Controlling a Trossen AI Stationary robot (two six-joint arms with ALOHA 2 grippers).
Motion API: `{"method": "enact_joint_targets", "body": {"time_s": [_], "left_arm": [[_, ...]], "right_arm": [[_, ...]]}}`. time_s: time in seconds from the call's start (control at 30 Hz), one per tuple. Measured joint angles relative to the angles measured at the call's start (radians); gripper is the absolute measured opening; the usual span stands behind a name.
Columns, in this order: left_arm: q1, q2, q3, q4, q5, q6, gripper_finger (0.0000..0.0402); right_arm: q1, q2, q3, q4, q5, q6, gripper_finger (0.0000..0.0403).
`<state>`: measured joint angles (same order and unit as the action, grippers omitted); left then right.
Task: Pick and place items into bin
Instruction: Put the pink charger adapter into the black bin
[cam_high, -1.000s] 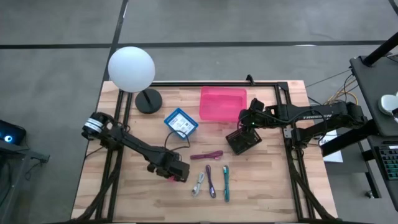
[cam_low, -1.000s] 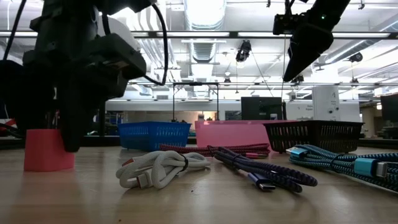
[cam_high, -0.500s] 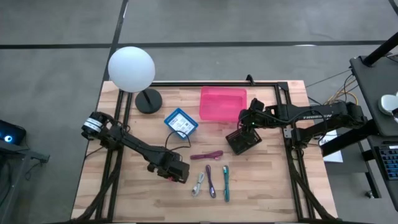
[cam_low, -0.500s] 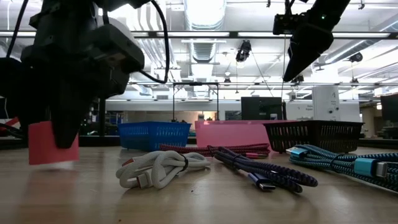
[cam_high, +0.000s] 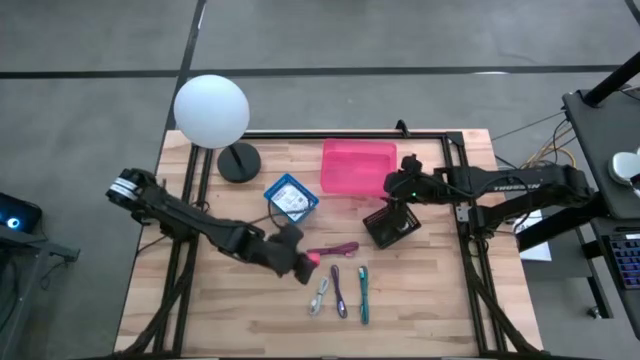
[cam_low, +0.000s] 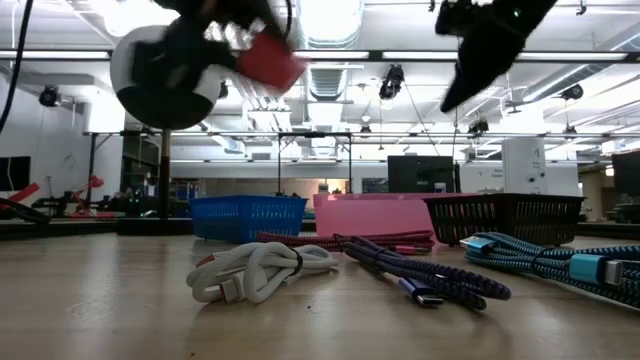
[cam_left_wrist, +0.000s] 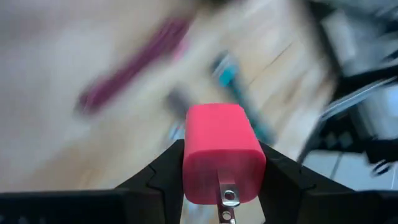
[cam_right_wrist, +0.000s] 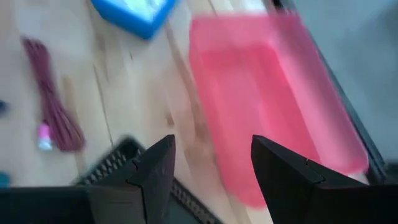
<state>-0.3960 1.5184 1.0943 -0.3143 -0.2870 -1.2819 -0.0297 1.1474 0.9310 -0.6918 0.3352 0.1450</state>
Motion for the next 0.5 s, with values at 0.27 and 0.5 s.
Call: {"method": "enact_joint_targets", "body": {"time_s": [0.27,0.5], "left_arm": [[0.041,-0.032,-0.001,0.360,-0.164,0.347,0.0138],[0.076,-0.032,-0.003,0.472,-0.172,0.387,0.0138]], "right_arm": [[0.012,-0.082,-0.004,0.372,-0.361,-0.151,0.0196],[0.050,-0.174,-0.004,0.529,-0.498,-0.353,0.0188]]}}
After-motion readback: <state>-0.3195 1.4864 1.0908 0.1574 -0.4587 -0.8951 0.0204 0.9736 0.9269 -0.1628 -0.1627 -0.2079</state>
